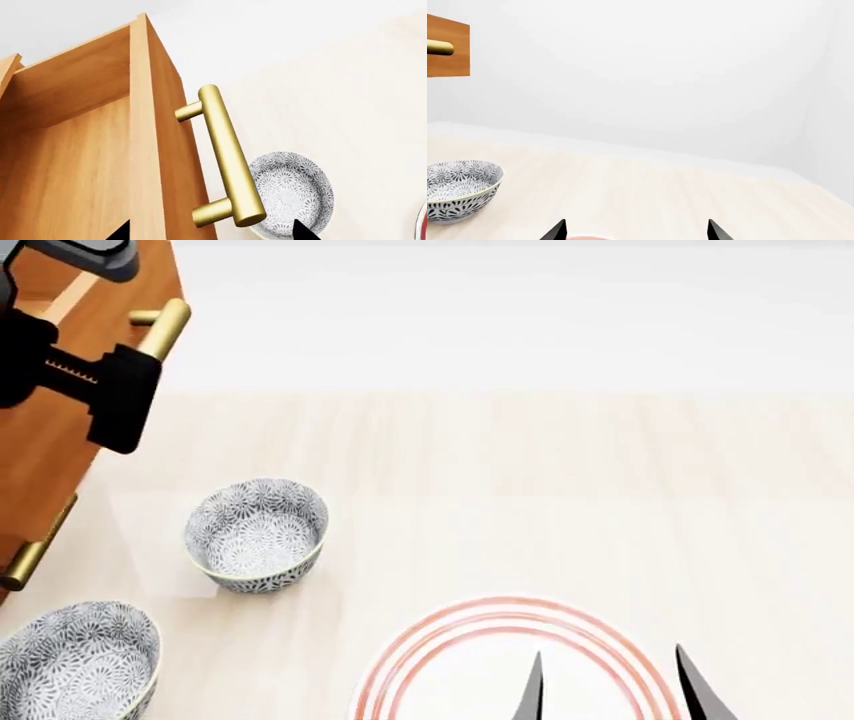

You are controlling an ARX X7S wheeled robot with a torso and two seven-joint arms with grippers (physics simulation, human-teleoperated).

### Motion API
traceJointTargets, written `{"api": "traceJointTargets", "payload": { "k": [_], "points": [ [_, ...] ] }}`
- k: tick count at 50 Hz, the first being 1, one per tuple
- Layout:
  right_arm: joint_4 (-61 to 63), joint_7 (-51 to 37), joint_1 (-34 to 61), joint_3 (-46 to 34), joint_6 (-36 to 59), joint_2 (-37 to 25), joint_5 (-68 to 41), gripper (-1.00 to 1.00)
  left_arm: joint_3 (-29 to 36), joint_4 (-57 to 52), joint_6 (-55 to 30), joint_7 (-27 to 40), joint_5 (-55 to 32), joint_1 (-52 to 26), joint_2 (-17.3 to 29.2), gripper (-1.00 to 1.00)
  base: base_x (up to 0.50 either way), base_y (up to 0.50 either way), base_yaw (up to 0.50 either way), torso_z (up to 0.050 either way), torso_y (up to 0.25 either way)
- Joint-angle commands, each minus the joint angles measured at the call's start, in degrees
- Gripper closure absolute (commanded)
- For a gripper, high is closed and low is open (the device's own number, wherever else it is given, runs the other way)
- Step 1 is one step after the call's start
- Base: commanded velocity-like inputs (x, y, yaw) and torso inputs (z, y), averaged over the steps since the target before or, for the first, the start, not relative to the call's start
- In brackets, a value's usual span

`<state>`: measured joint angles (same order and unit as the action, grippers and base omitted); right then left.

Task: Open the top drawer of the cabinet.

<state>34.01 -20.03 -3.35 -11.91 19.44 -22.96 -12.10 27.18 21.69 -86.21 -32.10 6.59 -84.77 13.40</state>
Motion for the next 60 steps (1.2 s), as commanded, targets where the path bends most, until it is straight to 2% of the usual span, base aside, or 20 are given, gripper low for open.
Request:
{"api": "traceJointTargets", "payload": {
  "k": [1,13,23,29,37,52,60],
  "points": [
    [-0.15,-0.14,-0.34,0.15,-0.48,-0.18,-0.14,-1.00,0.06,-1.74,-2.89,-0.79,-3.09,3.65,-1.61,-1.00,0.00,0.00,0.00,0.000,0.000],
    [-0.30,-0.25,-0.51,0.22,-0.81,-0.37,-0.32,-1.00,-0.73,-2.76,-3.75,-3.25,-1.40,3.89,-3.78,-1.00,0.00,0.00,0.00,-0.002,0.000],
    [-0.38,-0.52,-0.92,0.58,-1.27,-0.55,-0.49,-1.00,-3.06,-2.73,-3.72,-19.33,17.92,5.97,-9.46,-1.00,0.00,0.00,0.00,-0.001,0.000],
    [-0.42,-0.65,-1.18,0.83,-1.53,-0.65,-0.67,-1.00,-3.67,-2.18,-3.48,-23.97,23.17,6.95,-11.45,-1.00,-0.01,0.00,0.00,-0.002,0.000],
    [-0.51,-0.86,-1.22,0.82,-1.55,-0.68,-0.73,-1.00,-3.29,-2.91,-3.49,-25.73,24.75,8.82,-13.11,-1.00,-0.01,0.00,0.00,-0.001,0.000],
    [-0.63,-0.98,-1.90,1.61,-2.32,-1.05,-1.40,-1.00,-1.23,-4.52,-3.78,-21.44,16.52,8.72,-13.39,-1.00,-0.01,0.00,0.00,-0.003,0.000],
    [-0.67,-0.99,-1.63,1.26,-2.23,-1.07,-1.37,-1.00,-0.59,-5.99,-3.79,-24.22,17.39,8.52,-13.40,-1.00,0.00,0.00,0.00,-0.001,0.000]
  ]
}}
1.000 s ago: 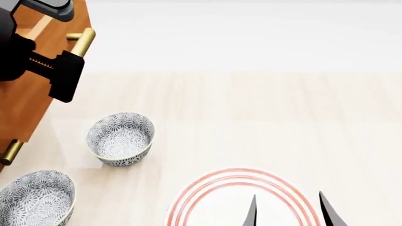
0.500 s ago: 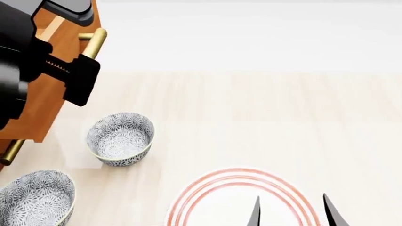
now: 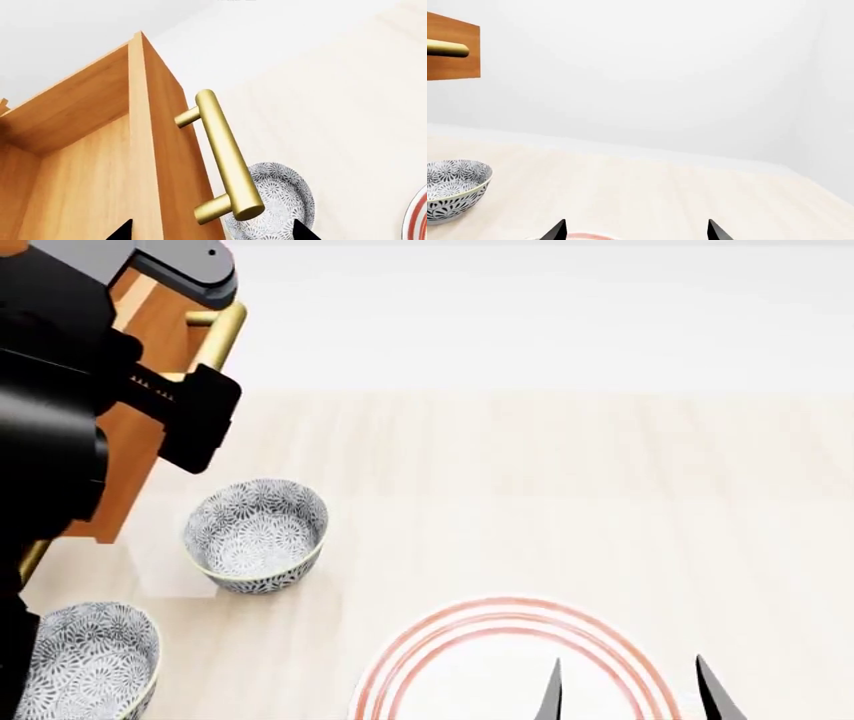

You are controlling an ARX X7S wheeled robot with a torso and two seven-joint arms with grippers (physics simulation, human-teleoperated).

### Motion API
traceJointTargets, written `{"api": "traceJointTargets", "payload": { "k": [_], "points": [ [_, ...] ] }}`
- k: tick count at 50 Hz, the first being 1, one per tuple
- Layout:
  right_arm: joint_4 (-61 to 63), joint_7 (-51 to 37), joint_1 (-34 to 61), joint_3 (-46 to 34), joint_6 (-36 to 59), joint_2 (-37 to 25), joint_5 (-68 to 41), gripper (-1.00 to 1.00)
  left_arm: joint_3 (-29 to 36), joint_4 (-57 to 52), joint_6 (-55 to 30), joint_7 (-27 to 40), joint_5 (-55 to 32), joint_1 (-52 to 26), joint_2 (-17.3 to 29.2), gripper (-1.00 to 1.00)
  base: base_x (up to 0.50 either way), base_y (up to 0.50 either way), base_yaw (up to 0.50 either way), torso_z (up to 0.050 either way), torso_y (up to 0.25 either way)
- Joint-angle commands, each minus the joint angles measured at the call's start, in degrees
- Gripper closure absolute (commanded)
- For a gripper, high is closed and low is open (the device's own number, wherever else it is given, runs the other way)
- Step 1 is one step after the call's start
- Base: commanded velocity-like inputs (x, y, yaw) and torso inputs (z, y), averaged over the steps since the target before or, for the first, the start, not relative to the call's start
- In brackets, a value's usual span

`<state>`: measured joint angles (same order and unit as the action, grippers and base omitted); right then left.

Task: Open the top drawer of the cabinet.

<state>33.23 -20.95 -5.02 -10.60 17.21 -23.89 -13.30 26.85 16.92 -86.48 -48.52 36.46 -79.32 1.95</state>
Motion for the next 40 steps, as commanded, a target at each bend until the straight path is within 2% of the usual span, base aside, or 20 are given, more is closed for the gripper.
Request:
{"api": "traceJointTargets", "payload": {
  "k": [1,13,18,21,22,23,24,34,35,37,38,40],
  "points": [
    [0.07,-0.06,0.10,-0.09,0.02,-0.15,-0.18,-1.00,-0.14,-1.45,-3.52,-7.97,-12.46,3.16,-1.94,-1.00,-0.01,0.00,0.00,0.000,0.000],
    [-0.35,0.00,0.06,-0.29,-0.34,-0.25,-0.30,-1.00,2.03,-5.60,-3.52,-8.43,-16.54,3.91,-1.95,-1.00,-0.01,0.00,0.00,-0.002,0.000],
    [-0.50,0.00,0.20,-0.57,-0.32,-0.23,-0.24,-1.00,2.47,-8.46,-3.52,-18.55,-7.42,5.51,-1.95,-1.00,-0.01,0.00,0.00,-0.002,0.000],
    [-0.44,-0.03,0.23,-0.61,-0.23,-0.27,-0.30,-1.00,2.79,-10.90,-3.52,-31.23,5.50,7.09,-1.95,-1.00,0.00,0.00,0.00,0.000,0.000],
    [-0.46,-0.03,0.23,-0.61,-0.23,-0.27,-0.34,-1.00,5.20,-6.09,-3.52,-22.64,-3.09,-1.50,6.30,-1.00,-0.01,0.00,0.00,0.000,0.000],
    [-0.43,-0.03,0.25,-0.62,-0.20,-0.28,-0.37,-1.00,5.90,-8.04,-3.51,-14.04,-11.69,-4.52,10.20,-1.00,0.00,0.00,0.00,0.000,0.000],
    [-0.40,-0.04,0.29,-0.63,-0.13,-0.30,-0.41,-1.00,6.88,-8.34,-3.43,-5.45,-20.28,-5.82,11.55,-1.00,0.00,0.00,0.00,0.000,0.000],
    [-0.54,-0.08,0.19,-0.53,-0.40,-0.43,-0.67,-1.00,8.76,-10.37,-0.59,80.49,-106.23,-6.93,12.48,-1.00,0.00,0.00,0.00,0.000,0.000],
    [-0.53,-0.11,0.18,-0.48,-0.38,-0.46,-0.70,-1.00,8.19,-11.02,0.06,87.56,-114.82,-7.19,12.93,-1.00,0.00,0.00,0.00,0.000,0.000],
    [-0.55,-0.14,0.21,-0.44,-0.32,-0.48,-0.78,-1.00,7.60,-12.52,1.06,88.59,-132.01,-7.39,13.78,-1.00,0.00,0.00,0.00,0.000,0.000],
    [-0.56,-0.16,0.19,-0.46,-0.35,-0.49,-0.76,-1.00,7.30,-12.73,1.66,89.20,-136.87,-7.45,14.21,-1.00,0.00,0.00,0.00,0.000,0.000],
    [-0.60,-0.20,0.25,-0.62,-0.31,-0.47,-0.66,-1.00,6.90,-14.90,3.50,89.12,-131.97,-7.62,16.15,-1.00,0.00,0.00,0.00,0.000,0.000]
  ]
}}
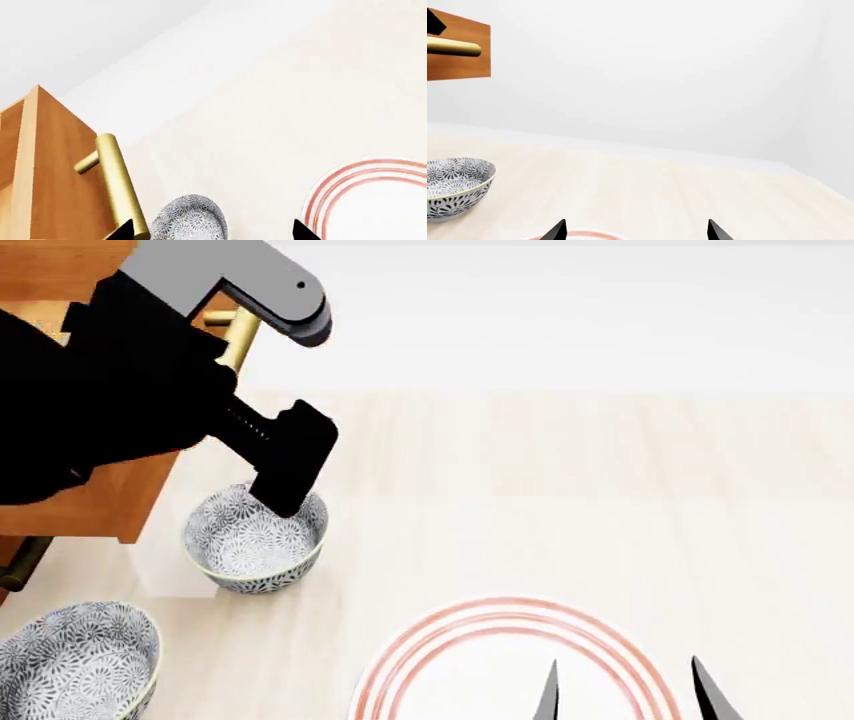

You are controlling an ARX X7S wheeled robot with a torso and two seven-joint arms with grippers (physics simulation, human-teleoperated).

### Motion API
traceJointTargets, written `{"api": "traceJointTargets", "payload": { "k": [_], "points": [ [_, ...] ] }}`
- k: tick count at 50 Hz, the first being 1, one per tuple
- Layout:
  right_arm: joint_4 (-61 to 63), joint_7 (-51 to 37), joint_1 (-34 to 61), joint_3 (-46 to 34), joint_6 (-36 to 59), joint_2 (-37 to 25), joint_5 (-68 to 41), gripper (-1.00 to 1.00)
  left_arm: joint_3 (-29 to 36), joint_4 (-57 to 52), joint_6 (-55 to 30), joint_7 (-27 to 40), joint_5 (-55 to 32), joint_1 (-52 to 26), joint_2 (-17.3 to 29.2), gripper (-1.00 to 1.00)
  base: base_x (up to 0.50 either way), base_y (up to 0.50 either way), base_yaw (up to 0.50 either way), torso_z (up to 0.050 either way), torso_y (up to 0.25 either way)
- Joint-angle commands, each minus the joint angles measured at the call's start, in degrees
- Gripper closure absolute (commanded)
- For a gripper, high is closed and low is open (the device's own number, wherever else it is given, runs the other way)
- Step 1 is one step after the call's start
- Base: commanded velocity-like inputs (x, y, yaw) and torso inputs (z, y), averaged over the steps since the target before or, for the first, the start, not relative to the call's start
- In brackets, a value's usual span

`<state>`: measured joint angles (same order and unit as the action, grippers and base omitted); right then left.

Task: Open the top drawer of the cabinet.

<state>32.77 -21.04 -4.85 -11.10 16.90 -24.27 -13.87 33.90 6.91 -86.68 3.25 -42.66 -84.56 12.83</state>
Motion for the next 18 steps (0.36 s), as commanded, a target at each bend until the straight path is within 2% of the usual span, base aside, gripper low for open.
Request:
{"api": "traceJointTargets", "payload": {
  "k": [1,3,6,7,8,9,12,13,18],
  "points": [
    [-0.13,-0.16,0.12,-0.26,0.04,-0.04,0.00,-1.00,0.28,-7.21,4.85,36.19,-48.48,-2.54,7.05,-1.00,0.00,0.00,0.00,0.000,0.000],
    [-0.23,-0.19,0.18,-0.47,-0.01,0.02,0.15,-1.00,2.08,-12.90,6.21,32.72,-42.37,-2.80,9.74,-1.00,0.00,0.00,0.00,0.000,0.000],
    [-0.19,-0.29,0.32,-0.79,0.16,0.06,0.38,-1.00,-1.59,-15.70,6.55,37.68,-48.25,-2.40,12.44,-1.00,0.00,0.00,0.00,0.000,0.000],
    [-0.06,-0.35,0.37,-0.88,0.32,0.07,0.41,-1.00,-2.59,-21.58,8.39,38.42,-45.01,-1.53,14.65,-1.00,0.00,0.00,0.00,0.000,0.000],
    [0.11,-0.41,0.36,-0.88,0.42,0.04,0.41,-1.00,-3.96,-21.74,8.79,40.14,-48.73,-0.63,15.19,-1.00,0.00,0.00,0.00,0.000,0.000],
    [0.12,-0.44,0.33,-0.98,0.37,0.01,0.55,-1.00,-4.94,-28.38,11.40,40.88,-43.74,1.65,17.51,-1.00,0.00,0.00,0.00,0.000,0.000],
    [0.21,-0.54,0.26,-1.03,0.41,-0.03,0.60,-1.00,-8.87,-34.29,15.47,43.32,-45.10,6.81,20.01,-1.00,0.00,0.00,0.00,0.000,0.000],
    [0.32,-0.64,0.26,-1.09,0.42,-0.06,0.77,-1.00,-11.98,-38.39,18.66,45.16,-45.44,10.83,21.60,-1.00,0.00,0.00,0.00,0.000,0.000],
    [0.23,-0.72,0.48,-1.27,0.52,-0.04,0.83,-1.00,-20.31,-52.35,28.93,46.01,-36.71,25.79,25.78,-1.00,0.00,0.00,0.00,0.000,0.000]
  ]
}}
